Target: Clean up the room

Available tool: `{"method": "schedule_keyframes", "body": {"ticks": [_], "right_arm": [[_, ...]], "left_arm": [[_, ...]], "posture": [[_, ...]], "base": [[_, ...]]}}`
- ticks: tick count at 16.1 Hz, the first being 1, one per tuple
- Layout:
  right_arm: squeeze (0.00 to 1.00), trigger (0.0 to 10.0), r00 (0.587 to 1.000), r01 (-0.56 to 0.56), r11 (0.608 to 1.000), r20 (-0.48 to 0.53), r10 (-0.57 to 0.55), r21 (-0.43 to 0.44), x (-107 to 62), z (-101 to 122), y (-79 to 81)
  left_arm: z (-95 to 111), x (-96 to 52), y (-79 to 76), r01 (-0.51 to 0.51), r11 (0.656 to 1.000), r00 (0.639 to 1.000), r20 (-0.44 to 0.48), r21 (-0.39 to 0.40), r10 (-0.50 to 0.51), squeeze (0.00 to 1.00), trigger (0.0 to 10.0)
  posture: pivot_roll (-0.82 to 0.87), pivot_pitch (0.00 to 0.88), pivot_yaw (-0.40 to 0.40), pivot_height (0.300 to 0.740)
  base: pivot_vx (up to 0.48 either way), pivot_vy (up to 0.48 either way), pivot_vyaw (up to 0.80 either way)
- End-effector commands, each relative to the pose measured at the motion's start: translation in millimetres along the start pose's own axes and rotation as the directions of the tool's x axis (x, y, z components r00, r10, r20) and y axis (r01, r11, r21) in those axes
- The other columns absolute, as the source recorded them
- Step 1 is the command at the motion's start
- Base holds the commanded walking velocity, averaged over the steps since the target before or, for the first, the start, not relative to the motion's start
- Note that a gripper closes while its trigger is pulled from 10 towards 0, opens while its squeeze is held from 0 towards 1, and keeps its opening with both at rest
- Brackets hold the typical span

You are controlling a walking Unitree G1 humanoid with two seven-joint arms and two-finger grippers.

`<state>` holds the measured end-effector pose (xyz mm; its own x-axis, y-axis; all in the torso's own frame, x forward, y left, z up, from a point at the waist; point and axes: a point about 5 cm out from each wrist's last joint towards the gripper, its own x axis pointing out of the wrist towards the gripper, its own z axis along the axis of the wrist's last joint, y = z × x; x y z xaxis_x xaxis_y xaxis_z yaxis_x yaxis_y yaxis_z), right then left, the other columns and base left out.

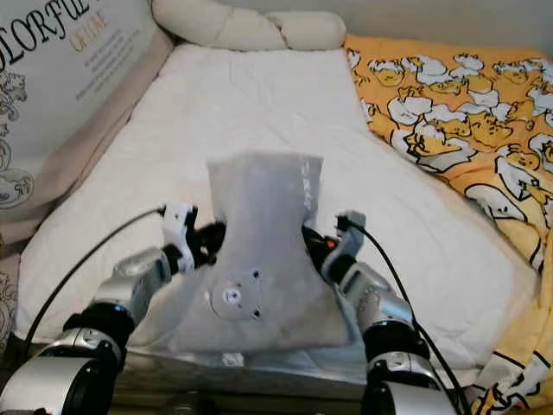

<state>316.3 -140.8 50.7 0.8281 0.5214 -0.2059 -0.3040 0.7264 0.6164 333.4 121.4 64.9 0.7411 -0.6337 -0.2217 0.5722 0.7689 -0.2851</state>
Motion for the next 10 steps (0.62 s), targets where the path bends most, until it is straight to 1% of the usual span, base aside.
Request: {"method": "schedule_keyframes", "body": {"ticks": [1,3,4,5,7,8,9,10], "right_arm": [[0.00,0.0,0.995,-0.085,0.996,0.048,0.087,-0.030,12.7,14.9,23.1],[0.00,0.0,0.991,-0.096,0.994,0.085,0.100,-0.047,13.4,22.7,30.6],[0.00,0.0,0.991,-0.089,0.994,0.099,0.095,-0.057,12.2,24.5,31.7],[0.00,0.0,0.990,-0.077,0.995,0.110,0.083,-0.060,10.5,24.7,31.9],[0.00,0.0,0.990,-0.040,0.997,0.135,0.048,-0.063,6.3,24.7,29.2],[0.00,0.0,0.988,-0.011,0.998,0.156,0.022,-0.068,1.5,24.4,27.9],[0.00,0.0,0.986,0.008,0.997,0.165,0.005,-0.078,-0.4,23.7,27.7],[0.00,1.7,0.984,0.056,0.993,0.174,-0.037,-0.106,-1.9,22.6,26.1]], "left_arm": [[30.0,14.3,-14.4,0.056,0.998,0.994,0.095,0.033,-0.059,0.00,0.0],[44.1,14.6,-20.1,0.075,0.996,0.986,0.145,0.055,-0.082,0.00,0.0],[49.3,12.9,-23.1,0.079,0.995,0.981,0.172,0.066,-0.089,0.00,0.0],[51.6,10.4,-23.9,0.071,0.995,0.978,0.191,0.068,-0.083,0.00,0.0],[52.6,5.3,-22.4,0.026,0.995,0.977,0.210,0.099,-0.046,0.00,0.0],[51.0,-0.2,-24.2,0.012,0.985,0.976,0.211,0.171,-0.048,0.00,0.0],[49.2,-1.6,-24.9,-0.016,0.978,0.980,0.198,0.210,-0.026,0.00,10.0],[47.6,-1.8,-22.9,-0.070,0.971,0.983,0.181,0.230,0.028,0.00,10.0]], "posture": [[0.04,0.000,0.019,0.740],[0.04,0.000,0.021,0.740],[0.04,0.000,0.022,0.740],[0.04,0.000,0.023,0.740],[0.04,0.000,0.022,0.740],[0.05,0.000,0.020,0.740],[0.05,0.000,0.019,0.740],[0.05,0.000,0.019,0.740]], "base": [[0.000,0.000,0.00],[0.000,0.000,0.00],[0.000,0.000,0.00],[0.000,0.000,0.00],[0.000,0.000,0.00],[0.000,0.000,0.00],[0.000,0.000,0.00],[0.000,0.000,0.00]]}}
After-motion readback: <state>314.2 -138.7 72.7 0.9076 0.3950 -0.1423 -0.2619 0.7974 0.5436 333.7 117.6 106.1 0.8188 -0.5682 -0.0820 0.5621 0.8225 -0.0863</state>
